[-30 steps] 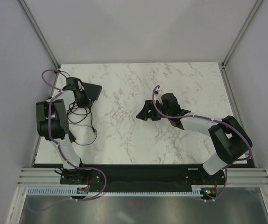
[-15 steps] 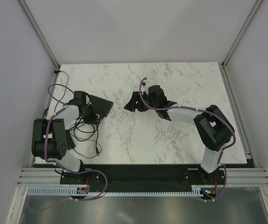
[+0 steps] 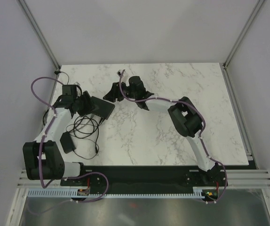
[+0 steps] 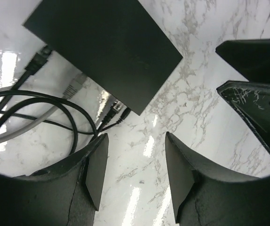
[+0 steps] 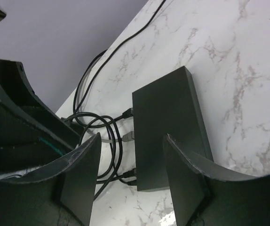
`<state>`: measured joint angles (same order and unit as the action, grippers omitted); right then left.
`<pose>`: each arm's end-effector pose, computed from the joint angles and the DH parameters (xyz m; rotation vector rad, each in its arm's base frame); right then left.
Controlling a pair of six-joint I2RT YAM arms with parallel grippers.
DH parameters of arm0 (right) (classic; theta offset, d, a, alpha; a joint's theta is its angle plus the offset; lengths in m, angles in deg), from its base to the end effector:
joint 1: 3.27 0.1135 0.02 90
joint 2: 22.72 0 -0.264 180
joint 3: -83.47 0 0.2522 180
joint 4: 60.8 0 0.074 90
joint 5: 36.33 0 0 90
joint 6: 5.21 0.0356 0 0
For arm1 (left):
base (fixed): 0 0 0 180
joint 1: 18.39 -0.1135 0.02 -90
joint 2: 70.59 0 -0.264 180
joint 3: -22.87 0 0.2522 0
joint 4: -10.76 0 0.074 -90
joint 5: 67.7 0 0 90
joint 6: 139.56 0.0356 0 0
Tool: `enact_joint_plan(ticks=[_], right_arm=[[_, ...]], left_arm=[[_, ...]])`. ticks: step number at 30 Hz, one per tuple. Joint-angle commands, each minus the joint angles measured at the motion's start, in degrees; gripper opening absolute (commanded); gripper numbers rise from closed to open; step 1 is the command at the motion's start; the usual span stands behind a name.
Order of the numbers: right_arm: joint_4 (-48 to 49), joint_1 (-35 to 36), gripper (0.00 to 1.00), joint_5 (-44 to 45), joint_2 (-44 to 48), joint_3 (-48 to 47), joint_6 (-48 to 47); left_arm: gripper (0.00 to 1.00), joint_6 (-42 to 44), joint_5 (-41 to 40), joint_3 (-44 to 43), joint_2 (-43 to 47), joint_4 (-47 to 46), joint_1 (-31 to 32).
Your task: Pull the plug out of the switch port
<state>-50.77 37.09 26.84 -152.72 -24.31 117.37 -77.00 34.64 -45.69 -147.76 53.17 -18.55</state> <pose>0.3908 0.3532 0.1980 -0.5014 1.8997 1.2956 0.2792 -0.0068 0.2486 -0.5014 2.4406 -0.4694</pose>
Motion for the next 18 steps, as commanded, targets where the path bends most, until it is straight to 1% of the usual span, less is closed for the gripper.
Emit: enact_joint_plan(ticks=[1, 2, 4, 5, 6, 8, 9, 10, 11, 14, 18], right_arm=[[7.21, 0.95, 0.63, -8.84, -4.82, -4.50, -1.55], [7.76, 1.30, 0.58, -10.59, -6.57, -5.90, -1.29], [7.41, 1.74, 0.56, -11.58, -8.07, -7.84, -0.85], [6.97, 1.83, 0.56, -12.27, -9.39, -9.76, -0.68], [6.01, 2.00, 0.56, -12.54, -10.10, -10.74, -0.85], [3.29, 2.27, 0.56, -13.51, -12.98, -14.94, -1.63], [1.02, 2.36, 0.56, -13.60, -14.13, -16.36, -1.81], [0.30, 2.36, 0.55, -13.69, -15.97, -17.59, -1.55], [0.03, 2.36, 0.55, -13.69, -16.78, -19.34, -1.03], [0.47, 2.36, 0.55, -13.95, -18.71, -21.11, 0.64], [-3.47, 2.27, 0.55, -12.90, -19.07, -22.35, -1.28]], left_arm=[[0.59, -1.39, 0.32, -1.36, 0.97, 0.62, -4.05], [0.59, -1.39, 0.32, -0.92, 0.70, 0.62, -5.97], [0.59, -1.39, 0.32, -0.30, 0.00, 0.62, -8.09], [0.61, -0.69, -0.12, 0.57, -0.26, -8.77, -10.62], [0.33, -4.77, 6.49, 1.19, -1.22, -10.35, -11.95], [0.33, -6.65, 10.75, 2.85, -1.93, -12.72, -15.90], [0.34, -7.88, 11.56, 3.47, -2.20, -16.04, -16.62], [0.36, -8.15, 13.57, 4.52, -3.24, -18.16, -17.15], [0.35, -8.24, 13.94, 4.53, -4.12, -19.32, -17.85], [0.36, -7.89, 15.00, 1.90, -9.66, -19.77, -18.12], [0.36, -7.89, 15.00, -0.30, -15.11, -19.77, -19.87]])
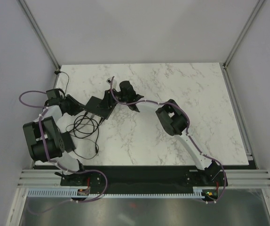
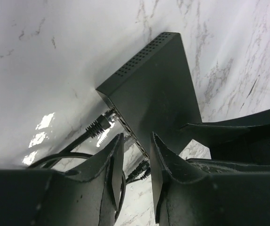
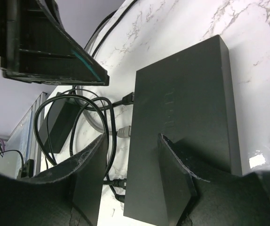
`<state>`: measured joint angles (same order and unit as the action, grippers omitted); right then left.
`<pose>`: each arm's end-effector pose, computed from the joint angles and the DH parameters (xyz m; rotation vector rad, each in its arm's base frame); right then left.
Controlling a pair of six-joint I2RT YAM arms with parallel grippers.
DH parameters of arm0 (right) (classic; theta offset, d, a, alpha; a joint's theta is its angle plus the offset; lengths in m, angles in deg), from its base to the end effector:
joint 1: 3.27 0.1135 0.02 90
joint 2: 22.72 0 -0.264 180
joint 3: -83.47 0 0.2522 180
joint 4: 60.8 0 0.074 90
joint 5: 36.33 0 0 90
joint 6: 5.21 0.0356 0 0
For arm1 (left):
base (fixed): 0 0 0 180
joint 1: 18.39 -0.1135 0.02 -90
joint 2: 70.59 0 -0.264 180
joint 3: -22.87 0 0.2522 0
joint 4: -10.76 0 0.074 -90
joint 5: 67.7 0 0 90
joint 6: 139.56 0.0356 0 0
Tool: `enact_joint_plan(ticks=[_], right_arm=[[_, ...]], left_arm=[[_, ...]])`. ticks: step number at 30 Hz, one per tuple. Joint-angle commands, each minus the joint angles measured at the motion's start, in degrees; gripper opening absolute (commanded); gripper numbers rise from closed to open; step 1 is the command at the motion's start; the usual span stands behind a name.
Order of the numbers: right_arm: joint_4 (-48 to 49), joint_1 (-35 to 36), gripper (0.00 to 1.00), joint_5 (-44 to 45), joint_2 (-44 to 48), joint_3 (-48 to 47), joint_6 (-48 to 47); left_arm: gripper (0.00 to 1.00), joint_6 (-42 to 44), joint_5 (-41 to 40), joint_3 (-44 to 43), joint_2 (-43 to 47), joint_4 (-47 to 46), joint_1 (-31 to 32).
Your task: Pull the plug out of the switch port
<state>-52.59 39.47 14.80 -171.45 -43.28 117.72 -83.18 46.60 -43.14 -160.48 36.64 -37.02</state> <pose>0.4096 0.4089 0.1319 -0.7119 1.9165 1.4972 0.3068 0.0880 0.1941 -0.8970 2.2637 -0.6341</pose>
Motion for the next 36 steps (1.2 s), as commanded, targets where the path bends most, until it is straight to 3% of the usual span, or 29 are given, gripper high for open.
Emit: enact_joint_plan(ticks=[1, 15, 23, 24, 25, 32, 34, 36], right_arm=[[-1.76, -0.20, 0.55, -0.51, -0.34, -3.46, -1.99], [0.35, -1.43, 0.55, -1.29, -1.48, -3.47, 2.32], [1.40, -1.52, 0.55, -1.82, -1.39, -3.29, 3.11], [1.40, -1.52, 0.55, -1.73, -1.48, -3.29, 3.19], [1.49, -1.52, 0.55, -1.73, -1.39, -3.29, 3.37], [2.45, -1.52, 0.55, -2.00, -0.87, -2.68, 3.55], [2.63, -1.52, 0.55, -2.00, -0.43, -1.97, 3.46], [2.72, -1.52, 0.55, -1.82, 0.10, -1.10, 3.37]], left_arm=[[0.36, -1.71, 3.04, -3.73, -3.01, -3.24, -1.93], [0.36, -1.71, 3.04, -13.93, -17.59, -3.24, -7.38], [0.36, -1.71, 3.04, -9.72, -15.06, -3.24, -8.70], [0.63, -1.18, 28.19, -7.45, -14.01, 2.06, -8.61], [0.66, 25.10, 28.52, -6.47, -12.26, 0.99, -8.44], [0.72, 25.01, 23.35, 2.31, -2.87, -6.65, -8.00], [0.70, 25.36, 20.37, 5.66, -0.39, -9.12, -8.08], [0.62, 25.98, 18.08, 4.45, -0.46, -8.26, -8.35]])
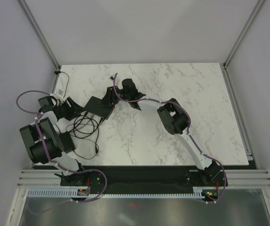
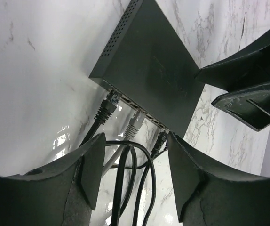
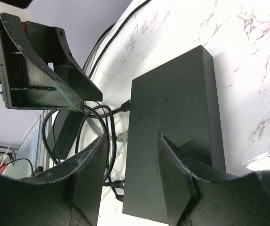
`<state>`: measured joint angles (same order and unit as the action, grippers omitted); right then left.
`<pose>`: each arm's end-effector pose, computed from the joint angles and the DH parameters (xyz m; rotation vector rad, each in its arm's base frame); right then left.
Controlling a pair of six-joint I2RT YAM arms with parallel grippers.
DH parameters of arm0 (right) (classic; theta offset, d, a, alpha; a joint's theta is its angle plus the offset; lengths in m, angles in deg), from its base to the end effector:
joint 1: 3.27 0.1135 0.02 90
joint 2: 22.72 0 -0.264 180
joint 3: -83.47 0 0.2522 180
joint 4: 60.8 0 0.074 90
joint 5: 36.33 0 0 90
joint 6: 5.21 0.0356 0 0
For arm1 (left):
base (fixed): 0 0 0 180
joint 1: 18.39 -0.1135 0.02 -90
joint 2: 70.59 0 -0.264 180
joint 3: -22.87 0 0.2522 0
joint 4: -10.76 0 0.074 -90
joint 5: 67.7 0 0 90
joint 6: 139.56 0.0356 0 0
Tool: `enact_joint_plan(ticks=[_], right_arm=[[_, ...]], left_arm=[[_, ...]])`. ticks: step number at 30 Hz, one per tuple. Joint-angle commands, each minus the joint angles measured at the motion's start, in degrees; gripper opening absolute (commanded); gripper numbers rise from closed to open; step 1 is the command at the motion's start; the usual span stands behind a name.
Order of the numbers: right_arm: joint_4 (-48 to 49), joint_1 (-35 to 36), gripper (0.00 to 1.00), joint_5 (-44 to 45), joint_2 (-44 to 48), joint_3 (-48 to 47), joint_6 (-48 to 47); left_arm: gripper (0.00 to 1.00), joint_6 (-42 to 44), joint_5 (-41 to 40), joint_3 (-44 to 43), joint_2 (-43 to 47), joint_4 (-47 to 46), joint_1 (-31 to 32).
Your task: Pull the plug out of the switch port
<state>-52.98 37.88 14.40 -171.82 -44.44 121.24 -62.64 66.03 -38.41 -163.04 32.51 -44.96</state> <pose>0.4223 0.3989 0.1344 -0.6362 1.9471 1.5244 0.2858 0.1154 0.1672 -0.4881 2.2650 -0.8247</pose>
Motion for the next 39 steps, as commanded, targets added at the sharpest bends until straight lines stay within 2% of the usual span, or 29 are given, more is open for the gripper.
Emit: enact_joint_plan(ticks=[1, 6, 22, 30, 31, 33, 34, 35, 37, 39], right_arm=[[3.37, 0.16, 0.55, -1.51, 0.82, 0.41, -0.15], [2.59, 0.16, 0.55, -1.16, 1.35, 0.95, -1.73], [2.50, 0.08, 0.55, -1.08, 0.65, 0.15, -1.12], [1.97, 0.08, 0.56, -1.08, 0.65, -0.11, -1.47], [1.88, 0.08, 0.56, -1.08, 0.65, -0.02, -1.47], [1.71, 0.08, 0.56, -0.99, 0.74, 0.07, -1.64], [1.71, 0.08, 0.56, -0.90, 0.82, 0.07, -1.64], [1.71, -0.01, 0.56, -0.90, 0.74, 0.07, -1.55], [1.79, 0.08, 0.56, -0.90, 0.82, 0.15, -1.47], [1.80, 0.08, 0.56, -0.99, 0.83, 0.24, -1.38]], left_arm=[[0.62, 5.70, -1.36, -1.59, 0.96, -2.90, -1.29], [0.62, 5.70, -1.36, -8.71, -9.32, -2.89, -2.35], [0.62, 5.70, -1.36, -7.40, -12.94, -2.89, -1.91], [0.62, 5.70, -1.36, -4.33, -5.76, -2.89, -1.65], [0.43, 6.57, 3.60, -3.72, -4.16, 0.15, -1.30], [0.49, 2.38, 3.04, -1.17, 1.18, -3.14, -0.42], [0.57, 1.58, 1.81, -0.47, 2.95, -3.50, -0.33], [0.61, 0.78, -2.63, 0.58, 5.23, -3.77, 0.19], [0.62, 0.25, -3.73, 1.99, 11.10, -3.77, 0.55], [0.68, -2.20, -9.25, 3.93, 14.21, -6.66, 0.82]])
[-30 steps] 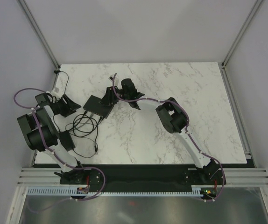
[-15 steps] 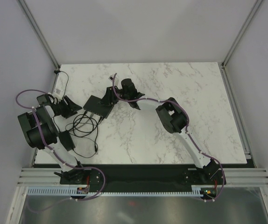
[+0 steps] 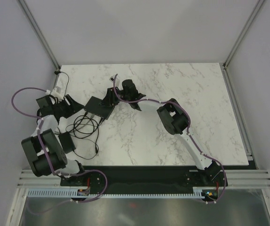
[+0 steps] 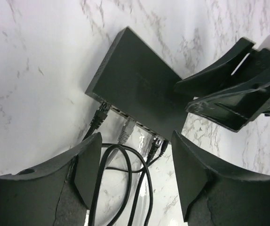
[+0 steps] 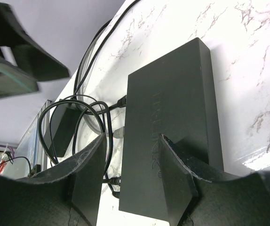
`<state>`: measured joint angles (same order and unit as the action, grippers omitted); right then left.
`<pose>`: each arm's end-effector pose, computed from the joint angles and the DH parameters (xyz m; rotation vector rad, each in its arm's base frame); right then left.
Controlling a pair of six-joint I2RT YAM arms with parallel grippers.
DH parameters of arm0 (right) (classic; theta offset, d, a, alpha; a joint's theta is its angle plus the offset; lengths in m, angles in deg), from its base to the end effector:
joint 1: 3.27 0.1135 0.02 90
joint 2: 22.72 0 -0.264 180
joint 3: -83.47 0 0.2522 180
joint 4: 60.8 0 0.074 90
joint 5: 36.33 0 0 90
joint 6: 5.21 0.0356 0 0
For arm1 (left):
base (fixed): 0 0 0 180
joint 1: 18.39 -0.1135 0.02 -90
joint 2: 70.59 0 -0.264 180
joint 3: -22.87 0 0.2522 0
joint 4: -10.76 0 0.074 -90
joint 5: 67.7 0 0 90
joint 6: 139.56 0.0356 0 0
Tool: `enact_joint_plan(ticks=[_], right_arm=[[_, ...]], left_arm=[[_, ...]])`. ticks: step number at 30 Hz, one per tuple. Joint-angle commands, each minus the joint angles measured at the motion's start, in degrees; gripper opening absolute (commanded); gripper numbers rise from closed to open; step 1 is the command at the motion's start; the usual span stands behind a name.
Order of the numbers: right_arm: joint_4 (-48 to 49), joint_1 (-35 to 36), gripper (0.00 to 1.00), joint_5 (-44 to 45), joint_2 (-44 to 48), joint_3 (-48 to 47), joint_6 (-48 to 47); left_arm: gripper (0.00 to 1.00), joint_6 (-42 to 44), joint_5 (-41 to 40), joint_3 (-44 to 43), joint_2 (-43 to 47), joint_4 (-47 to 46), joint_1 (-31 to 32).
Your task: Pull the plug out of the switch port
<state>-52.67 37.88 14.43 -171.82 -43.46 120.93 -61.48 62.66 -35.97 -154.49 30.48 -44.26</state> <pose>0.4209 0.3977 0.1293 -0.6381 1.9573 1.5191 0.2730 0.1067 0.1979 -0.3930 2.1857 -0.6898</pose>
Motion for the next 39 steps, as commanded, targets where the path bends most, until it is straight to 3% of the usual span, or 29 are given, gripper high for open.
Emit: enact_joint_plan(ticks=[1, 17, 22, 23, 24, 28, 34, 37, 39], right_arm=[[1.49, -0.01, 0.56, -0.92, 0.83, -0.74, -0.99], [2.02, -0.19, 0.56, -1.01, 0.83, -0.57, -0.55], [2.46, -0.36, 0.56, -1.01, 0.65, -0.57, -0.11], [2.46, -0.36, 0.56, -1.01, 0.74, -0.74, -0.02], [2.46, -0.36, 0.56, -1.10, 0.65, -0.65, 0.24], [2.46, -0.45, 0.56, -1.18, 0.91, -0.39, 0.07], [2.63, -0.45, 0.56, -1.18, 0.91, -0.13, 0.16], [2.63, -0.54, 0.56, -1.19, 1.00, -0.13, 0.25], [2.72, -0.45, 0.56, -1.18, 1.09, -0.13, 0.16]], left_arm=[[0.69, -3.63, -7.56, 1.92, 7.50, -4.55, 0.12], [0.66, -1.61, -10.12, -4.84, -4.95, -2.09, 0.12], [0.66, -1.61, -10.12, -1.69, -0.68, -2.09, 2.57], [0.61, 0.30, -7.69, -1.24, 0.39, 0.00, 5.10], [0.48, 1.89, -21.76, -0.89, 1.71, 1.33, 6.26], [0.54, 0.24, -33.29, -0.09, 6.37, 2.30, 9.87], [0.58, -4.69, -39.81, 2.80, 13.14, 2.83, 10.75], [0.67, -5.31, -40.18, 4.30, 14.99, 2.13, 10.75], [0.60, -4.17, -37.22, 3.43, 14.03, 2.22, 10.75]])
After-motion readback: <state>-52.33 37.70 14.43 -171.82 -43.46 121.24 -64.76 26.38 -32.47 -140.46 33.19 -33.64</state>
